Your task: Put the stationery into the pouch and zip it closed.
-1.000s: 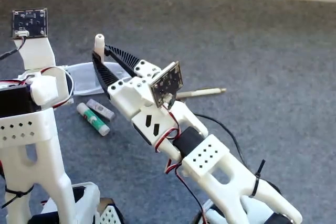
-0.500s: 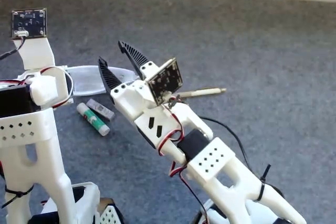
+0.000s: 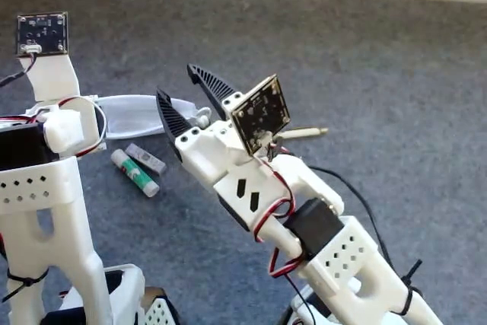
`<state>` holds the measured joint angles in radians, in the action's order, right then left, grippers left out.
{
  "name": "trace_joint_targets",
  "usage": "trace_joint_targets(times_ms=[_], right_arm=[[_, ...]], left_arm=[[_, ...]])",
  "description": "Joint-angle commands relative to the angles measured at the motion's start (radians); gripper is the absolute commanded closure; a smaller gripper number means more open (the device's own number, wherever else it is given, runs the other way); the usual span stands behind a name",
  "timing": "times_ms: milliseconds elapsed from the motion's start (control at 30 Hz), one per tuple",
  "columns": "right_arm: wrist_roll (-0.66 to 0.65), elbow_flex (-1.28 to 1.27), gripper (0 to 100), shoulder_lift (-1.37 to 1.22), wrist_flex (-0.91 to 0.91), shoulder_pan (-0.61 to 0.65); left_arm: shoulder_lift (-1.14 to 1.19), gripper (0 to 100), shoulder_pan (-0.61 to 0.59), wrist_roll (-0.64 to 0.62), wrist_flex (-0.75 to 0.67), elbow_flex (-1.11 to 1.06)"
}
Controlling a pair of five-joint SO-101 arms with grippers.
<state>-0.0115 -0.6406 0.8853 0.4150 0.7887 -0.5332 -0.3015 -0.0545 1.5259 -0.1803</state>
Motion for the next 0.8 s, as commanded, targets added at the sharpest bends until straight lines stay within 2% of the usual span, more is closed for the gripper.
trace_joint_targets(times_ms=[0,267,767], right_arm=[[-0.002,0.061,82.1,0.027,0.048,-0.041],[0.000,0.061,82.1,0.028,0.145,-0.137],[0.288,0.054,82.1,0.019,0.363,-0.410]], left_arm=[[0.013,99,-0.008,-0.005,-0.008,-0.008],[0.013,99,-0.008,-0.005,-0.008,-0.010],[0.012,99,-0.008,-0.005,-0.008,-0.008]])
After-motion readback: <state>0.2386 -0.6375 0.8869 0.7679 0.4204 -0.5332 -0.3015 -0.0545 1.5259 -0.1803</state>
